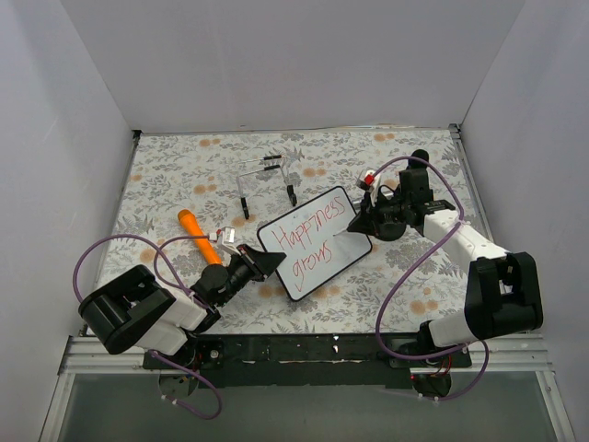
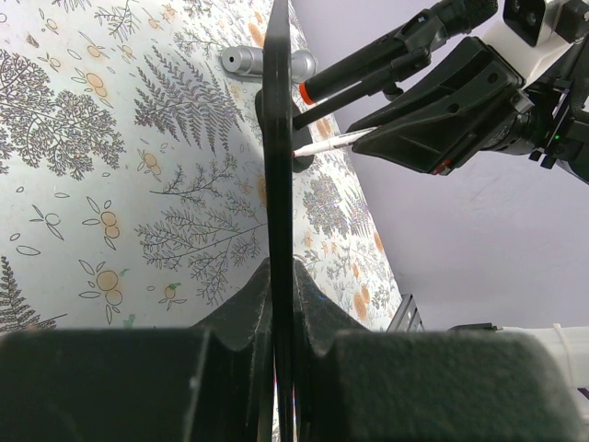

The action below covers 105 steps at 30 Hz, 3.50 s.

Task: Write a sentence on the whiteboard

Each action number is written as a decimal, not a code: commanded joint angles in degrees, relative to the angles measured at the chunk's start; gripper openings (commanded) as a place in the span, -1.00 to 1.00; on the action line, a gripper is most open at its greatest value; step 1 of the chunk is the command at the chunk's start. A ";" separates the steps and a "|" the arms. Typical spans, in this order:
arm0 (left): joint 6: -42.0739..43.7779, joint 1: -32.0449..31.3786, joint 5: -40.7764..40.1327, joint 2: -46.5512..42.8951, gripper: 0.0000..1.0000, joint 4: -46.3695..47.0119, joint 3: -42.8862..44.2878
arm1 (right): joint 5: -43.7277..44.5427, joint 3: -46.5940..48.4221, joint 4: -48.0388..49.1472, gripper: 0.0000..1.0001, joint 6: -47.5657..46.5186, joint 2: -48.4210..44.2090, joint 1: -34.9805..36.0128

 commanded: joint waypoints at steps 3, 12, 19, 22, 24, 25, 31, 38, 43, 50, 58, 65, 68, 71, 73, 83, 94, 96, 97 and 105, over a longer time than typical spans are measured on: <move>1.82 -0.38 0.99 -1.21 -1.00 13.31 -2.26 | -0.91 1.62 -3.00 -0.97 -3.69 0.16 -0.25; 1.82 -0.37 0.90 -1.13 -1.00 13.22 -2.17 | -1.52 -1.19 -8.09 -0.97 -7.82 -1.24 -0.25; 1.74 -0.38 0.99 -1.04 -1.00 13.30 -2.17 | -0.99 -3.47 -11.70 -0.97 -10.64 -2.83 -0.34; 1.74 -0.38 1.16 -0.69 -1.00 13.39 -2.00 | -1.26 -3.22 -11.62 -0.97 -10.55 -3.27 -0.34; 1.65 -0.38 1.25 -0.60 -1.00 13.74 -2.00 | -1.87 -2.60 -10.83 -0.97 -9.33 -3.44 -0.34; 1.65 -0.38 1.25 -0.51 -1.00 13.74 -2.00 | -1.96 -2.25 -10.48 -0.97 -8.88 -3.44 -0.34; 1.74 -0.38 1.08 -1.21 -1.00 13.04 -2.00 | -2.58 0.65 -7.22 -0.97 -5.45 -2.74 -0.34; 1.74 -0.38 1.08 -0.86 -1.00 13.48 -2.17 | -2.14 1.53 -4.68 -0.97 -3.43 -0.99 -0.34; 1.82 -0.29 1.08 -0.86 -1.00 13.48 -2.08 | -1.87 2.06 -4.41 -0.97 -3.17 -0.02 -0.34; 1.82 -0.38 1.16 -0.69 -1.00 13.39 -2.00 | -0.91 1.71 -4.32 -0.97 -3.26 0.51 -0.25; 1.82 -0.38 1.08 -1.13 -1.00 13.30 -2.17 | 1.55 2.15 -3.36 -0.97 -2.03 0.60 -0.51; 1.91 -0.38 1.08 -1.13 -1.00 13.39 -2.17 | 2.17 3.03 -3.62 -0.97 -1.58 0.86 -1.65; 1.91 -0.38 1.08 -1.04 -1.00 13.48 -2.17 | 2.00 3.12 -4.06 -0.97 -1.94 1.04 -1.83; 1.91 -0.38 1.08 -1.13 -1.00 13.48 -2.17 | 1.73 2.94 -4.84 -0.97 -2.64 1.39 -1.74; 1.91 -0.38 1.08 -1.12 -1.00 13.48 -2.17 | 1.56 2.85 -5.72 -0.97 -3.77 1.65 -1.83; 1.91 -0.29 1.25 -0.69 -1.00 13.66 -2.17 | 0.68 0.92 -11.52 -0.97 -8.79 0.78 -1.74; 1.82 -0.38 1.25 -0.95 -1.00 13.66 -2.17 | 2.35 0.83 -13.46 -0.97 -9.94 0.33 -1.92; 1.91 -0.38 1.25 -1.04 -1.00 13.57 -2.26 | 2.52 1.09 -13.64 -0.97 -9.93 0.25 -2.01; 1.91 -0.38 1.25 -1.04 -1.00 13.66 -2.26 | 2.61 1.36 -13.90 -0.97 -10.02 0.25 -2.18; 1.91 -0.38 1.25 -0.95 -1.00 13.57 -2.26 | 2.70 3.73 -14.16 -0.97 -9.67 0.42 -2.89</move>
